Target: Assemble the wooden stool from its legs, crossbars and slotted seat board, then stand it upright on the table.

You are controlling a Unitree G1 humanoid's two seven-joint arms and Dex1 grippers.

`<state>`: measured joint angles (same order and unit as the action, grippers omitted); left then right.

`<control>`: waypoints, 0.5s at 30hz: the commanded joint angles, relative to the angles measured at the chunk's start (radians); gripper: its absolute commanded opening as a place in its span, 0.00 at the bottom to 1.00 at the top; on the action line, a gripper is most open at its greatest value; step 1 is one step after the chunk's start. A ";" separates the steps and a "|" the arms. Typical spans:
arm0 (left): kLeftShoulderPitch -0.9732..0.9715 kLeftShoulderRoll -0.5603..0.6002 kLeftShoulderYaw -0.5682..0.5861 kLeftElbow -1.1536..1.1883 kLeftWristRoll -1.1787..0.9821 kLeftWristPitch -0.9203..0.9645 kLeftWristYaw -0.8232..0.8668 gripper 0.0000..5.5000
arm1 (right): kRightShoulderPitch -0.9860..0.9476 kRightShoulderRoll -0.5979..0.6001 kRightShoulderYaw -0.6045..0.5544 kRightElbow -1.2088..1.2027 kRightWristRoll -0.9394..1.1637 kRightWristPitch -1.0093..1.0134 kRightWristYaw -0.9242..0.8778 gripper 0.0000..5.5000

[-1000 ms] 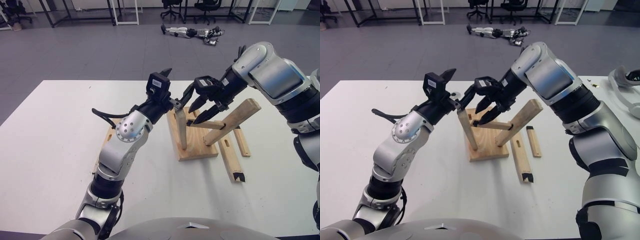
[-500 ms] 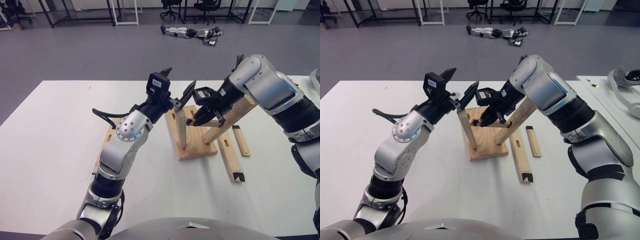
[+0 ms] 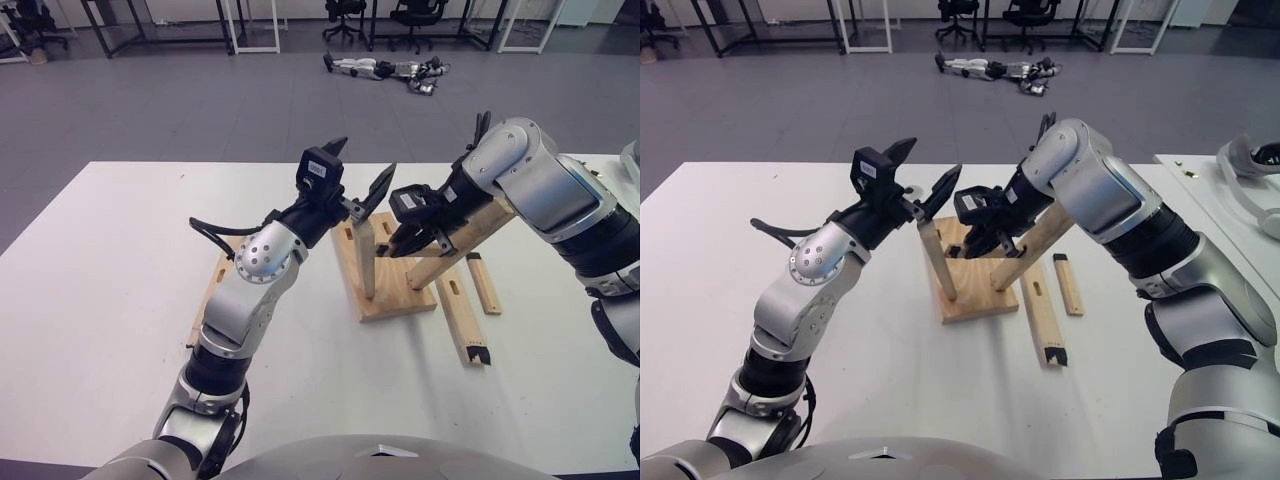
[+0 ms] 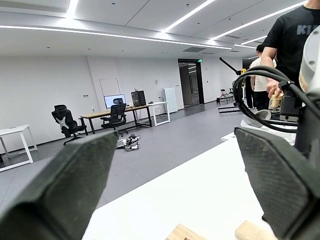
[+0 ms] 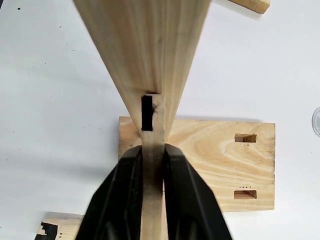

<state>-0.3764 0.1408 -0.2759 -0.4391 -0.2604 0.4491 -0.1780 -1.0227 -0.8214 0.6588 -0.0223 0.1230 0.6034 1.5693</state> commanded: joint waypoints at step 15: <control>0.021 -0.034 -0.015 0.085 0.085 0.046 0.029 0.77 | 0.167 0.001 0.263 0.037 -0.049 -0.010 0.044 0.08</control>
<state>-0.3855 0.1001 -0.2725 -0.4237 -0.2238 0.4454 -0.1584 -1.0304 -0.8189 0.7057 -0.0298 0.0888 0.6020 1.5605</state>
